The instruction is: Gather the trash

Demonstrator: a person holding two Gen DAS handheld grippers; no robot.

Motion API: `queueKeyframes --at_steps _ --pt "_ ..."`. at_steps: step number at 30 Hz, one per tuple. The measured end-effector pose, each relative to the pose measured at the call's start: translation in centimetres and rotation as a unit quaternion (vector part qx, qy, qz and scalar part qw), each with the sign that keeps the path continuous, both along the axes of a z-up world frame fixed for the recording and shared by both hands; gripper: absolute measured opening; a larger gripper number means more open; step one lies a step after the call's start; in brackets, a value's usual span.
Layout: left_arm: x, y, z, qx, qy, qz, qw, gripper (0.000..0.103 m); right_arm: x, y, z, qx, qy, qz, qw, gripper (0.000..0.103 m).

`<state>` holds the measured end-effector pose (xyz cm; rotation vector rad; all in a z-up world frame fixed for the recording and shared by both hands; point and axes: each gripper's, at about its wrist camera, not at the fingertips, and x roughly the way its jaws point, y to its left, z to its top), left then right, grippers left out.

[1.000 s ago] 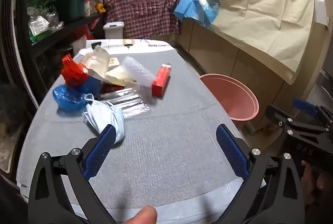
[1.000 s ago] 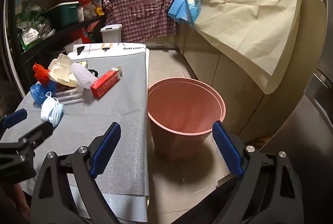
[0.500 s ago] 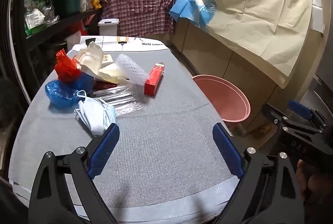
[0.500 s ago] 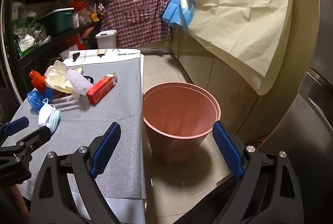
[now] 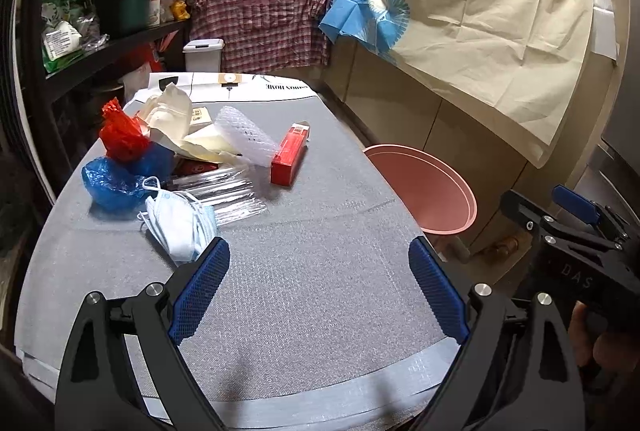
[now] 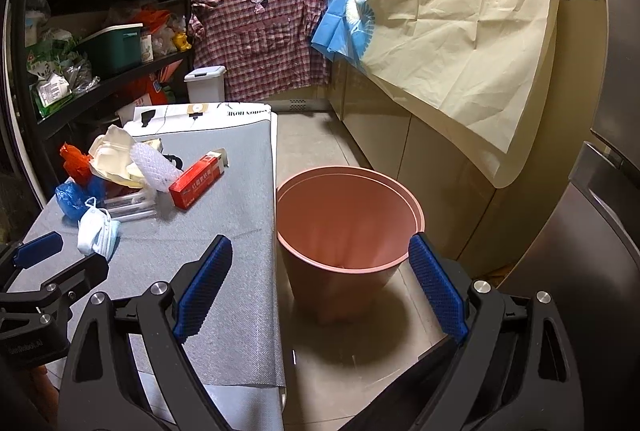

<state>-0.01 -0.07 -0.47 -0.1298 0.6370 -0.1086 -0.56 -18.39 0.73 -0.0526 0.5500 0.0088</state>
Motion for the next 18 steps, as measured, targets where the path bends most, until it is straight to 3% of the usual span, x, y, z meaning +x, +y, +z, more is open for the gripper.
queueKeyframes --at_steps 18 --pt "-0.56 -0.43 0.18 0.023 -0.022 0.005 0.9995 0.085 -0.24 0.23 0.05 -0.001 0.002 0.002 1.0 0.088"
